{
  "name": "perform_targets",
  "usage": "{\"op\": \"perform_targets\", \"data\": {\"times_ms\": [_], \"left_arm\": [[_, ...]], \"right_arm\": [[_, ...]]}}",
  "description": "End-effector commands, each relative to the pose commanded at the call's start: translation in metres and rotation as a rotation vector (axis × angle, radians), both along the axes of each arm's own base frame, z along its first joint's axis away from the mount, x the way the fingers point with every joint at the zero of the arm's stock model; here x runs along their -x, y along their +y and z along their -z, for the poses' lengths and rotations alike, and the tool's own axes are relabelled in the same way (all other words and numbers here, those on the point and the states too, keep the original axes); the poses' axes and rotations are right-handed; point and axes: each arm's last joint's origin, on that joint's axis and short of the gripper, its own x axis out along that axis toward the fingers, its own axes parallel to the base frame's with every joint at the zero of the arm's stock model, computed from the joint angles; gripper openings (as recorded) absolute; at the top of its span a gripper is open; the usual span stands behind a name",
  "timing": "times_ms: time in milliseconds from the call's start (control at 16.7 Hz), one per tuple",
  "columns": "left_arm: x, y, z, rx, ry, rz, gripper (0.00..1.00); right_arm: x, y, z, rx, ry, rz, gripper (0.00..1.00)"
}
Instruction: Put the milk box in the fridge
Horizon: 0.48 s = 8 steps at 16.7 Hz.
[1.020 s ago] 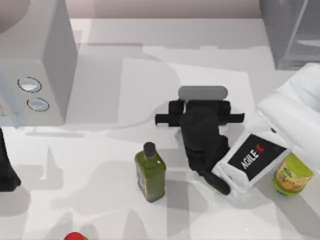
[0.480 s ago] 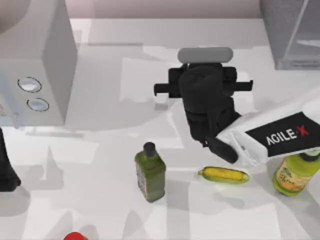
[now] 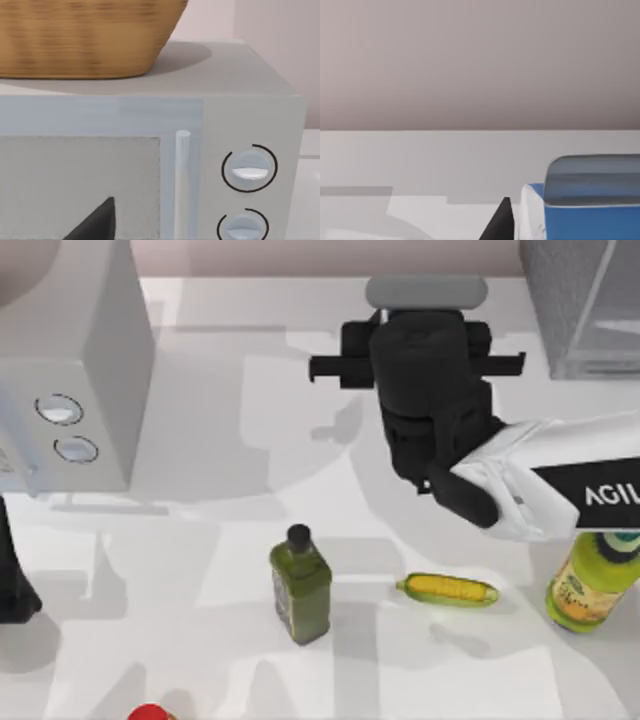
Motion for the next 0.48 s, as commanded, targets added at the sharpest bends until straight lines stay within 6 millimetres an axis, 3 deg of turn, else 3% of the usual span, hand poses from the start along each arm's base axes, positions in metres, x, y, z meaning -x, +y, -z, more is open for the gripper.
{"op": "perform_targets", "data": {"times_ms": [240, 480], "left_arm": [[0.000, 0.000, 0.000, 0.000, 0.000, 0.000, 1.00], [0.000, 0.000, 0.000, 0.000, 0.000, 0.000, 1.00]], "right_arm": [[0.000, -0.003, 0.002, 0.008, 0.009, 0.002, 0.00], [0.008, -0.039, -0.007, 0.054, 0.052, 0.007, 0.00]]}}
